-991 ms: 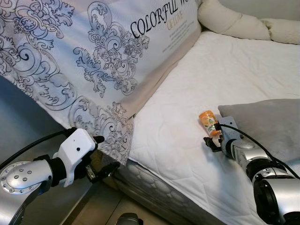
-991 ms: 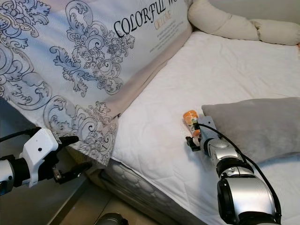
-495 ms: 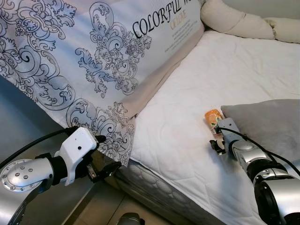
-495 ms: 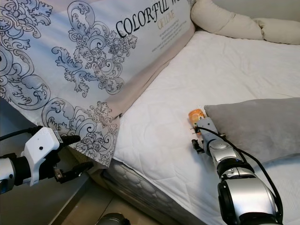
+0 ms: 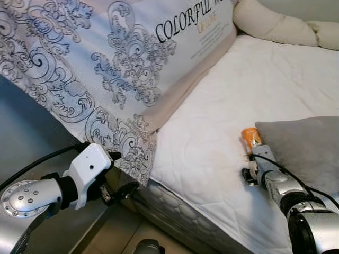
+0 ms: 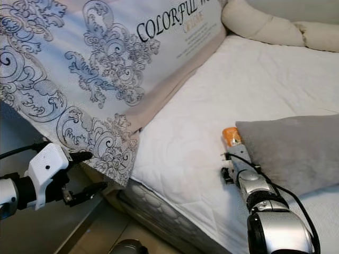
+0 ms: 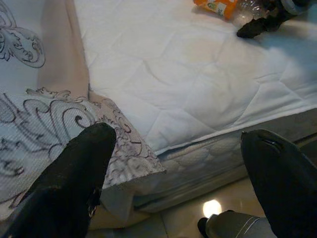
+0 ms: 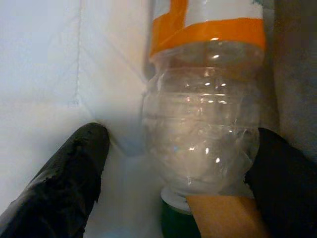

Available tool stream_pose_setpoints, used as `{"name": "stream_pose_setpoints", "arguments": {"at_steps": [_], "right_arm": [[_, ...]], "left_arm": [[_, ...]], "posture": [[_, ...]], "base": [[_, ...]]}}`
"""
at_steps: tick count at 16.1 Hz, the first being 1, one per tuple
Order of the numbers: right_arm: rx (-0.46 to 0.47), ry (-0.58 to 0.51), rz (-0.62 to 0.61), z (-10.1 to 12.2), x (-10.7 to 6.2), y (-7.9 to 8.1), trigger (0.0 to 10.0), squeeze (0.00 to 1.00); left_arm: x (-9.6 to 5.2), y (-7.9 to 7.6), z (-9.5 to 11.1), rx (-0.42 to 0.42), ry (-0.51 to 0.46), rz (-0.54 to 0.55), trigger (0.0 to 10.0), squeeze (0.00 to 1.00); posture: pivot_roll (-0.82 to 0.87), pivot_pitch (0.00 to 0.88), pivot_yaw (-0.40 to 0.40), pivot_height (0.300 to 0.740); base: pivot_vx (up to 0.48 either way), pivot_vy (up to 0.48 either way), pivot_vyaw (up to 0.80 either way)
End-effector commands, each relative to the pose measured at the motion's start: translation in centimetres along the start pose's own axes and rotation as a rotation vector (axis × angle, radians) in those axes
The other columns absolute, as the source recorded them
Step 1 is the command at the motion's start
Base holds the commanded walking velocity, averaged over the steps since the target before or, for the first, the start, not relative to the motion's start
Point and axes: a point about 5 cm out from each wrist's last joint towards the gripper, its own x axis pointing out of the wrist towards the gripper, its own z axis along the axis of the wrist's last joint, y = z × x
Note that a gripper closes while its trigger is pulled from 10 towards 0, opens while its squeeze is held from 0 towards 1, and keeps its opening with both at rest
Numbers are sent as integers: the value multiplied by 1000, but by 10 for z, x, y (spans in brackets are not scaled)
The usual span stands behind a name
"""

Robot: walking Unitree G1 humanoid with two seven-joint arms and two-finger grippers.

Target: Clean up the room

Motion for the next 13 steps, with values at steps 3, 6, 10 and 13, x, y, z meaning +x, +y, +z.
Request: {"name": "stream_pose_setpoints", "arguments": {"at_steps": [3,6,10,13], "right_arm": [[144,-46,31,5,0,3,6078,0],[159,-63,37,11,0,4,0,0],[123,-31,85,8,0,11,0,0],[95,14,103,0,1,15,0,0]], "left_arm": [[2,-2,4,11,-11,-24,10000,937],[5,0,6,19,-18,-28,10000,937],[7,2,7,29,-18,-25,10000,937],[7,2,7,32,-16,-26,10000,937]], "posture": [[397,1,77,740],[395,0,77,740],[402,0,70,740],[406,0,65,740]], "base": [[0,0,0],[0,0,0],[0,0,0],[0,0,0]]}}
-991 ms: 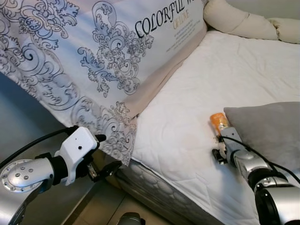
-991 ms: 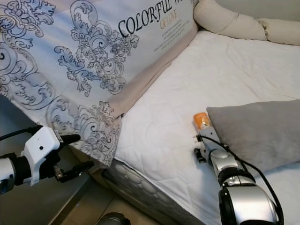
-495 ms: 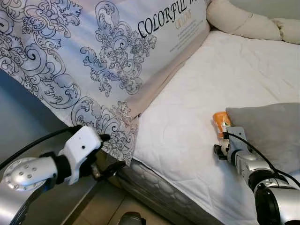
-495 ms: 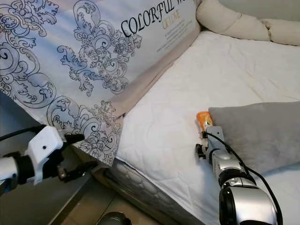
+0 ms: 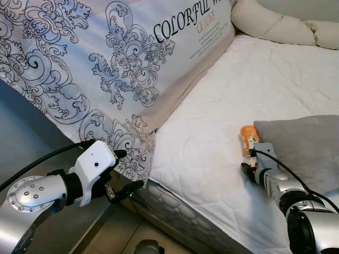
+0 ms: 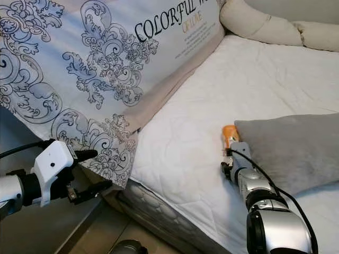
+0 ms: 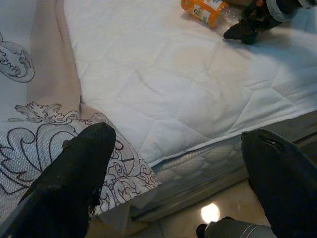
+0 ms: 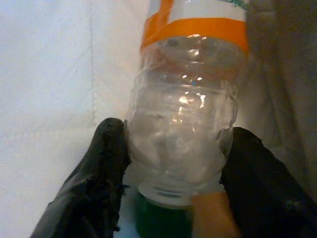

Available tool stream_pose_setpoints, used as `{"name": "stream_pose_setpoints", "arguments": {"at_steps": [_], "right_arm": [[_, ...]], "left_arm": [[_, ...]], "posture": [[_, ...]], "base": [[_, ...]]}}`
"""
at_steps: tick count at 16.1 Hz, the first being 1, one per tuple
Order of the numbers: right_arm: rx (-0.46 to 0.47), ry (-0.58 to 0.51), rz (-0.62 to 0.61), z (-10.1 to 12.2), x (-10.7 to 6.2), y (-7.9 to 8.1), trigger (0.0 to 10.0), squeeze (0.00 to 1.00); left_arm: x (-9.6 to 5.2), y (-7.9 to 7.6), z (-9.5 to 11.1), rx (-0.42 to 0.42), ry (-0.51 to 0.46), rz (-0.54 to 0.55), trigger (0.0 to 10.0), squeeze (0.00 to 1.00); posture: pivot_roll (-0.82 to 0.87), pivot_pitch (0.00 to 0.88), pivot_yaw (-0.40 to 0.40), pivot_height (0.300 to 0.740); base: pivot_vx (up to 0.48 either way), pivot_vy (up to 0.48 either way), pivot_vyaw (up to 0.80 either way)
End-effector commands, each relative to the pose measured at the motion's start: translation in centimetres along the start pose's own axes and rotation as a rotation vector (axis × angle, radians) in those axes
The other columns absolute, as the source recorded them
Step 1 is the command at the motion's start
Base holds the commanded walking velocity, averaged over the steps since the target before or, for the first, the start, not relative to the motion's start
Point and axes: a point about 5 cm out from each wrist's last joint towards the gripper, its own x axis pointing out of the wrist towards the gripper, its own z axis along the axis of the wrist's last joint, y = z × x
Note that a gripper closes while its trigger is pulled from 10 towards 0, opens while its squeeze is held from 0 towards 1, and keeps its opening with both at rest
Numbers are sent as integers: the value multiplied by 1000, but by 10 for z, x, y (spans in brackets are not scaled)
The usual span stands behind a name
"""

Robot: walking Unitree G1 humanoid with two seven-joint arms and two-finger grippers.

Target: Clean up the room

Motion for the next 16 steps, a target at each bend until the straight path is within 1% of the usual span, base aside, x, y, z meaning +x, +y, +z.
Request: {"name": "stream_pose_setpoints", "arguments": {"at_steps": [1,3,4,6,7,9,11,12,14,15,16], "right_arm": [[-7,38,42,-6,1,9,0,0],[32,12,43,-2,1,10,0,0],[65,-18,59,4,1,11,0,0],[84,-41,78,9,1,13,0,0],[111,-68,107,14,1,15,0,0],[118,-80,122,16,1,16,0,0],[130,-144,245,26,-1,24,0,0],[132,-156,266,27,-1,25,0,0],[185,-229,292,32,-4,21,0,0],[201,-246,295,32,-4,20,0,0],[223,-287,303,31,-7,18,0,0]], "left_arm": [[1,1,1,19,4,-1,10000,933],[2,1,1,19,4,-1,10000,937],[2,2,0,17,3,2,10000,933],[3,3,-2,11,0,15,10000,933],[6,3,-6,-8,-5,35,10000,933],[7,4,-8,-17,-9,50,10000,937],[17,7,-18,-78,-39,157,10000,933],[20,9,-21,-92,-45,179,10000,929],[34,15,-27,-145,-62,254,10000,941],[37,16,-27,-156,-72,264,10000,937],[45,19,-28,-182,-78,291,10000,945]], "posture": [[406,0,63,740],[399,0,59,740],[391,0,54,740],[376,0,48,740],[340,0,40,740],[335,0,39,740],[249,0,30,740],[228,0,28,740],[179,0,31,740],[160,0,36,740],[124,0,39,740]], "base": [[0,0,0],[0,0,0],[0,0,0],[0,0,0],[0,0,0],[0,0,0],[0,0,0],[0,0,0],[0,0,0],[0,0,0],[0,0,0]]}}
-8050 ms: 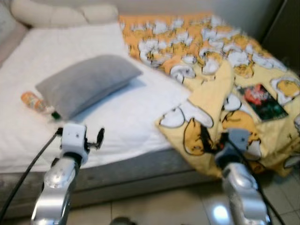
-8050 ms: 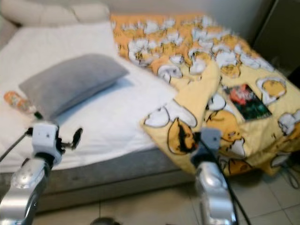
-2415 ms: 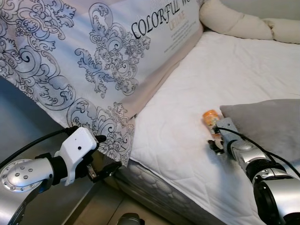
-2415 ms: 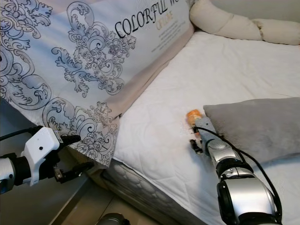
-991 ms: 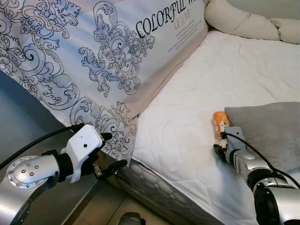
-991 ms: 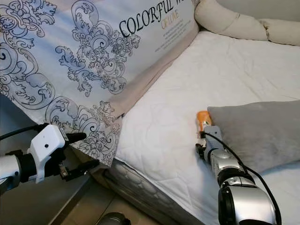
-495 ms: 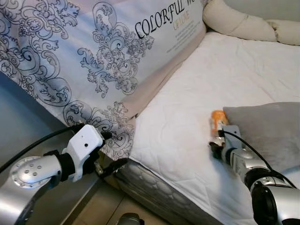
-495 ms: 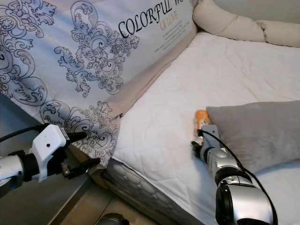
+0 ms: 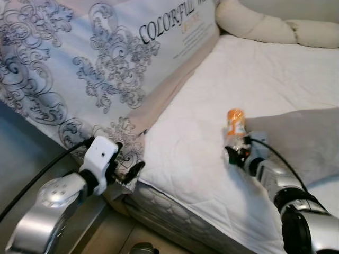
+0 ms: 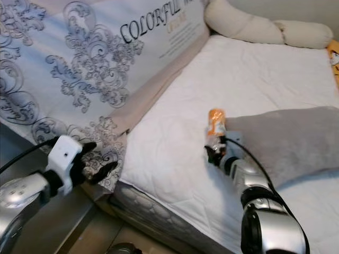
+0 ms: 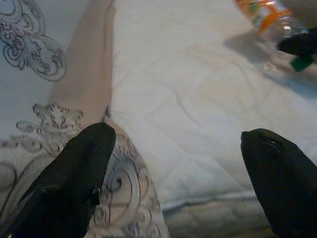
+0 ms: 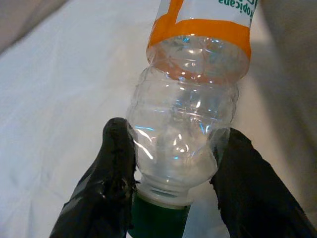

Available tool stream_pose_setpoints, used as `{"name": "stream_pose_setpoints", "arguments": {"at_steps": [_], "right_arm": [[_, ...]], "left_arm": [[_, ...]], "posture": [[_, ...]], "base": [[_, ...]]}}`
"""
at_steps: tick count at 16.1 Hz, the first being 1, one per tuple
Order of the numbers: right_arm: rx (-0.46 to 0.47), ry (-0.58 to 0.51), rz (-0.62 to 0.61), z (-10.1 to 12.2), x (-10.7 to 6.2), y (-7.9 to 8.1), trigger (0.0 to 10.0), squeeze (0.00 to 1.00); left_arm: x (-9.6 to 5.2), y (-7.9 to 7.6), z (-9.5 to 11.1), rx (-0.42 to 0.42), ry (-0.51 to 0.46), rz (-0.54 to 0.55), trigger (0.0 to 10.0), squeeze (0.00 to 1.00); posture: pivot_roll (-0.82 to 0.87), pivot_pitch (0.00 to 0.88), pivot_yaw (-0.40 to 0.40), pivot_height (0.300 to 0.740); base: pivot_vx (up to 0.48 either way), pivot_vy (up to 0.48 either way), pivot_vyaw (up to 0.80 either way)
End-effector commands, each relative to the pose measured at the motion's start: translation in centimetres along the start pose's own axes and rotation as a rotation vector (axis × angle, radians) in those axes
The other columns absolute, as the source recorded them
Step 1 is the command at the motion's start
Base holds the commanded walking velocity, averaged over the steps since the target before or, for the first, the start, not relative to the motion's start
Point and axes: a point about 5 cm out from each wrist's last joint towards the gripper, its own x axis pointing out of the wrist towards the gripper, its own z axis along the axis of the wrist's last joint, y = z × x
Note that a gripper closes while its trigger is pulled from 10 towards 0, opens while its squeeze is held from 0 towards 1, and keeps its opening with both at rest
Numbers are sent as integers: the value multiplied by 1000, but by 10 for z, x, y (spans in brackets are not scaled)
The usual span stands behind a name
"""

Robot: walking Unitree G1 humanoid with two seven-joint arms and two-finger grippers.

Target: Clean up the room

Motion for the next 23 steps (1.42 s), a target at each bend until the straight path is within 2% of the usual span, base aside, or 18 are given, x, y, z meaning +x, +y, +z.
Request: {"name": "stream_pose_setpoints", "arguments": {"at_steps": [1,3,4,5,6,8,9,12,15,20,23], "right_arm": [[27,-44,10,1,-3,-1,0,0],[-3,-144,32,6,-13,6,0,0],[-11,-209,68,10,-22,14,1804,0],[21,-264,98,12,-35,22,10000,0],[-3,-294,133,13,-46,30,10000,0],[-103,-293,212,6,-64,48,10000,0],[-117,-265,238,0,-69,57,10000,0],[-133,-207,209,-8,-70,65,10000,0],[-96,-197,111,-12,-78,62,10000,0],[-62,-160,178,-17,-85,67,10000,0],[-89,-143,209,-18,-84,69,10000,0]], "left_arm": [[6,2,-1,-2,3,24,10000,945],[13,-2,1,7,-37,68,10000,765],[13,0,0,-26,-51,123,10000,600],[11,2,-5,-36,-51,179,10000,494],[8,4,-11,-30,-31,223,10000,463],[3,6,-17,-21,-13,289,10000,471],[1,6,-16,-37,-26,316,10000,471],[-3,4,-18,-28,-27,349,10000,471],[-11,5,-21,-33,-16,391,10000,467],[-11,3,-21,-58,-15,390,10000,467],[-12,6,-23,-86,6,401,10000,467]], "posture": [[124,0,39,740],[116,0,24,740],[111,0,18,740],[108,0,9,740],[109,0,5,740],[116,0,-11,740],[120,0,-17,740],[126,0,-29,740],[128,0,-37,740],[122,0,-29,740],[122,0,-28,740]], "base": [[0,0,0],[0,0,0],[0,0,0],[0,0,0],[0,0,0],[0,0,400],[0,0,800],[0,0,800],[0,0,800],[0,0,800],[0,0,800]]}}
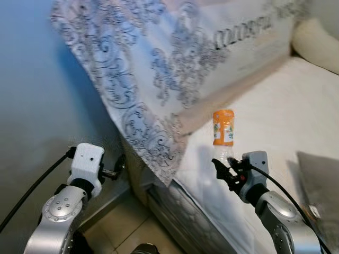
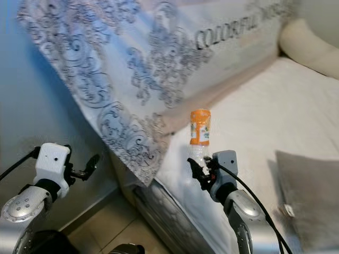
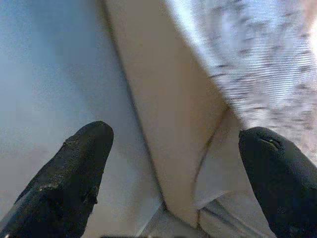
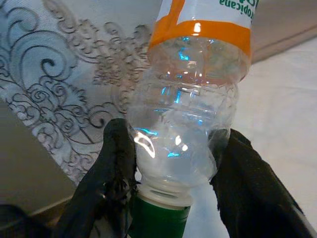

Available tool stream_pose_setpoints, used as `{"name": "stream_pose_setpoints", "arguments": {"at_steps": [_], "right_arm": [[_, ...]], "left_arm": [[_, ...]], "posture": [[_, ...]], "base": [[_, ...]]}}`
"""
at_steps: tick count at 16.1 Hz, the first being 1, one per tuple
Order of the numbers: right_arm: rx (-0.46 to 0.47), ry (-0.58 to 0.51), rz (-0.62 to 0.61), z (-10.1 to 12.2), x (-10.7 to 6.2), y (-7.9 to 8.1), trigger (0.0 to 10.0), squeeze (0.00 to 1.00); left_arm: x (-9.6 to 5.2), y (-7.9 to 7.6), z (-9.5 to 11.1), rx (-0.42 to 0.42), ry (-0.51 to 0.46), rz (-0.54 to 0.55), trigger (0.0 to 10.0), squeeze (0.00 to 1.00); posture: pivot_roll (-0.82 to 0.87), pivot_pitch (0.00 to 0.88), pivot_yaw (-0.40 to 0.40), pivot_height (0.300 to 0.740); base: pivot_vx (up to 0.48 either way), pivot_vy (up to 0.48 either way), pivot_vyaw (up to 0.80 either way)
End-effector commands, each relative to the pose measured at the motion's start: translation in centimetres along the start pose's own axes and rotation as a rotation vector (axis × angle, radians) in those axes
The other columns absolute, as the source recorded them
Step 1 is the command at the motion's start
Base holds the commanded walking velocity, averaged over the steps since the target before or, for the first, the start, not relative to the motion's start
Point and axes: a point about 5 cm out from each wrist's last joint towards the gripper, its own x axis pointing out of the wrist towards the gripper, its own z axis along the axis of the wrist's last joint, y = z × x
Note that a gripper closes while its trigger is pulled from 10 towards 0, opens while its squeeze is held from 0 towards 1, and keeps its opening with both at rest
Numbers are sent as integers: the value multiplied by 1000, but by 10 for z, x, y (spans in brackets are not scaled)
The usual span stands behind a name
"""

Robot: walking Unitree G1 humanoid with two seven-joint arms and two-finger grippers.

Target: Clean up the room

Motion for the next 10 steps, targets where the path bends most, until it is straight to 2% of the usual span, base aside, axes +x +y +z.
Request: {"name": "stream_pose_setpoints", "arguments": {"at_steps": [1,2,3,4,5,6,7,10], "right_arm": [[3,-3,6,4,1,-1,10000,0],[32,1,2,3,0,-2,10000,0],[31,7,4,2,-1,-1,10000,0],[24,13,6,1,-1,-1,10000,0],[23,14,5,1,0,-1,10000,0],[26,11,10,1,-1,0,10000,0],[-11,19,19,3,4,0,10000,0],[6,7,36,7,15,1,10000,0]], "left_arm": [[2,0,5,2,-11,6,10000,459],[4,0,7,-23,-30,2,10000,247],[8,0,8,-2,-23,1,10000,125],[11,1,8,25,-4,18,10000,125],[15,0,9,35,1,-4,10000,0],[19,-2,9,34,5,-37,10000,0],[22,-1,9,28,4,-36,10000,0],[30,2,13,82,-26,-28,10000,0]], "posture": [[131,0,-38,740],[130,0,-36,740],[119,0,-25,740],[115,0,-21,740],[90,0,2,740],[74,0,14,740],[65,0,19,740],[75,0,18,740]], "base": [[0,0,800],[0,0,800],[0,0,800],[0,0,800],[0,0,800],[0,0,800],[0,0,800],[0,0,800]]}}
